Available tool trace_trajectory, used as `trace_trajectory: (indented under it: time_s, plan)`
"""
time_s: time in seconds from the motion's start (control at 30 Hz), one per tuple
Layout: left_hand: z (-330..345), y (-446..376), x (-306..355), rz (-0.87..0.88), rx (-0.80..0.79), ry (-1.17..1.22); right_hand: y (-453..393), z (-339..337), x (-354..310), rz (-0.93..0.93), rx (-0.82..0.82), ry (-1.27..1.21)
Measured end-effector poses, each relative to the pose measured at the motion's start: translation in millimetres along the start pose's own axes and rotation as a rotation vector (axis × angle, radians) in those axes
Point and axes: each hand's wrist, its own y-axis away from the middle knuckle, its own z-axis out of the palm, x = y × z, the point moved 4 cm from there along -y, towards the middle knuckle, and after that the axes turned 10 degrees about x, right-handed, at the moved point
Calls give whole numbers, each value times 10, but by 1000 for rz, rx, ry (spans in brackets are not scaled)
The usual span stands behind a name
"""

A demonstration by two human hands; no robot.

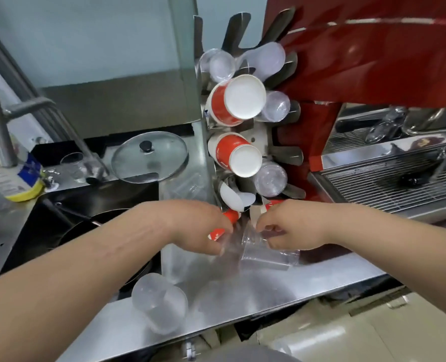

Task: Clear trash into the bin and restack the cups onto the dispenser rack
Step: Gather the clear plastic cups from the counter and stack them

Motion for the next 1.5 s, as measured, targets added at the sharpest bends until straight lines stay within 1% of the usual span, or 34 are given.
trace_trajectory:
  time_s: [0.07, 0.1, 0.23, 0.37, 0.43, 0.53, 0.67, 0.83, 0.93, 1.0, 1.13, 1.23, 1.33, 1.5]
  plan:
    - [28, -188, 191, 68, 60, 22, 120, 51, 154, 39, 72, -31]
    - [68, -288, 263, 76, 97, 27, 172, 101, 230, 60, 108, -52]
    - [353, -643, 424, 50, 221, -10, 388, 447, 508, 227, 255, -191]
    - [597, -876, 497, 48, 235, -9, 548, 831, 659, 393, 337, -364]
    - [665, -968, 505, 35, 236, -21, 563, 991, 733, 465, 340, -437]
    - [738, -1078, 503, 18, 229, -29, 515, 1192, 827, 508, 334, -491]
    - [791, -1143, 526, -26, 216, -9, 456, 1359, 877, 503, 326, -526]
    - [814, -1137, 584, -26, 235, -4, 488, 1462, 927, 500, 374, -573]
    - [877, -1087, 624, -34, 236, 18, 622, 1389, 910, 439, 431, -626]
    - [890, -1038, 662, -39, 259, 94, 773, 1251, 870, 402, 491, -664]
    - [923, -950, 775, -56, 347, 363, 1032, 962, 807, 345, 568, -700]
    - [1018, -913, 862, -103, 400, 508, 1091, 824, 777, 313, 584, -687]
    - [1107, -879, 912, -149, 434, 565, 1096, 782, 758, 276, 568, -658]
    - [1189, -797, 912, -193, 478, 596, 1032, 800, 712, 218, 537, -637]
